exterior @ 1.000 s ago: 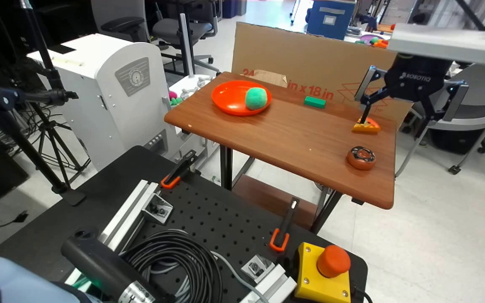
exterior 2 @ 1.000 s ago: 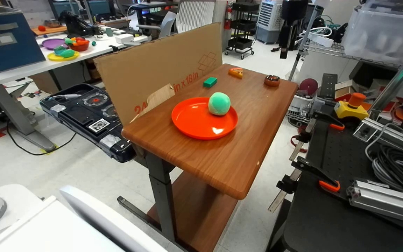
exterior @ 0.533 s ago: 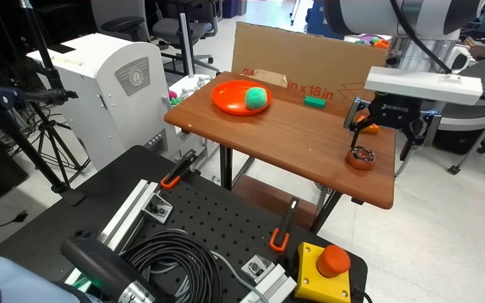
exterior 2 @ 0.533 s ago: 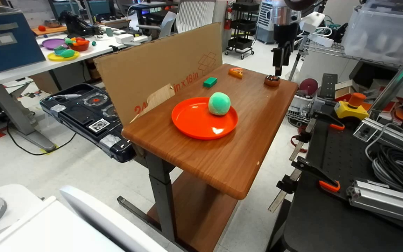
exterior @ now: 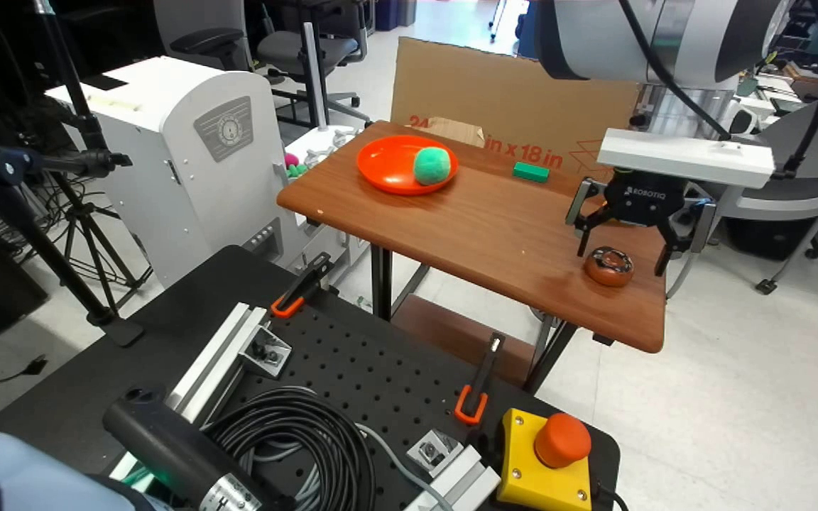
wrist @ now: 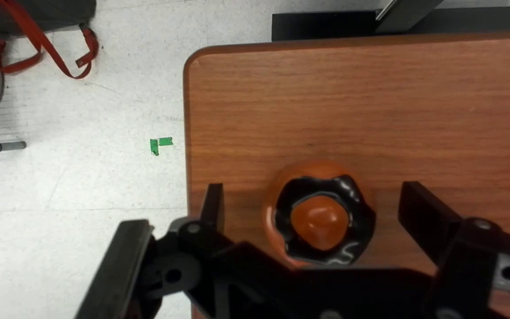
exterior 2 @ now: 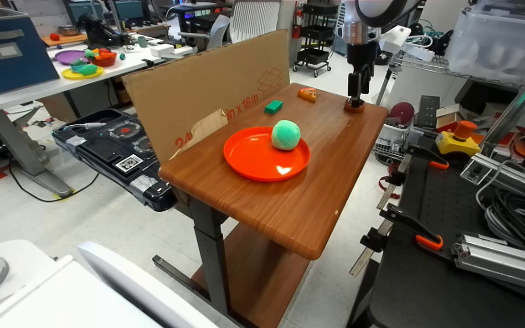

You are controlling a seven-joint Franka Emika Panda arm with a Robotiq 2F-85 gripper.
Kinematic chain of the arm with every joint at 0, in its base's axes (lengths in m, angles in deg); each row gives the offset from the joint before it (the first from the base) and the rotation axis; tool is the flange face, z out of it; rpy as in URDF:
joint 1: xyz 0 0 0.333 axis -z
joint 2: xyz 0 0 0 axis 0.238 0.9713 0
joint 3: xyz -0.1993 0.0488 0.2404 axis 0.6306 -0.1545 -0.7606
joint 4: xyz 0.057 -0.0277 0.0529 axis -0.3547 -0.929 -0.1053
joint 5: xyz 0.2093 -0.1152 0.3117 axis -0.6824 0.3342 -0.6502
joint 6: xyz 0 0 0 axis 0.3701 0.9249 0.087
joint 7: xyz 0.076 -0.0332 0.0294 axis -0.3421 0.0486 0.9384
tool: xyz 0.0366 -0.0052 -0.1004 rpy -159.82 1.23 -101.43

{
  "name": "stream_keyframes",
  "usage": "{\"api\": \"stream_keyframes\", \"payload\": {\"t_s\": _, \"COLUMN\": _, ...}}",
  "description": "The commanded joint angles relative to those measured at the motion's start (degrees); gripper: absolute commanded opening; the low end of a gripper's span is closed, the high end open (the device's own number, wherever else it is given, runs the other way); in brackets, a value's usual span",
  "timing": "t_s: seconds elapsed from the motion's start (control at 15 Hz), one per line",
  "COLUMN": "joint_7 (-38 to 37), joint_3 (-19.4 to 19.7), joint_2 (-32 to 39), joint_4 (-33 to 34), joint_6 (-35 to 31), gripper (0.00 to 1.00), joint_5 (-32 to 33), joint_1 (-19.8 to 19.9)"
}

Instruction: Move the donut to the left

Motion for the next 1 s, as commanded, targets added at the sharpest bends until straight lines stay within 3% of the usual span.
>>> {"api": "stream_keyframes", "payload": {"t_s": 0.0, "joint_7": 0.0, "joint_3": -1.9, "joint_2": 2.5, "joint_4": 3.8, "joint_6": 3.4, "gripper": 1.0, "joint_5": -0.1, "joint_1": 1.2}}
{"api": "stream_keyframes", "payload": {"t_s": 0.13, "joint_7": -0.5, "joint_3": -1.9, "joint_2": 3.7, "joint_4": 5.3, "joint_6": 4.6, "gripper": 1.0, "joint_5": 0.1, "joint_1": 1.1}}
{"api": "stream_keyframes", "payload": {"t_s": 0.2, "joint_7": -0.6, "joint_3": -1.8, "joint_2": 4.3, "joint_4": 6.1, "joint_6": 5.0, "gripper": 0.78, "joint_5": 0.2, "joint_1": 1.1}}
{"api": "stream_keyframes", "payload": {"t_s": 0.53, "joint_7": -1.1, "joint_3": -1.7, "joint_2": 6.4, "joint_4": 9.1, "joint_6": 7.3, "gripper": 0.42, "joint_5": 0.6, "joint_1": 0.9}}
{"api": "stream_keyframes", "payload": {"t_s": 0.67, "joint_7": -0.9, "joint_3": -1.5, "joint_2": 5.8, "joint_4": 8.9, "joint_6": 8.0, "gripper": 0.42, "joint_5": 1.3, "joint_1": 0.6}}
{"api": "stream_keyframes", "payload": {"t_s": 0.93, "joint_7": 1.1, "joint_3": -2.4, "joint_2": -0.5, "joint_4": 2.2, "joint_6": 6.1, "gripper": 0.42, "joint_5": 3.2, "joint_1": -0.4}}
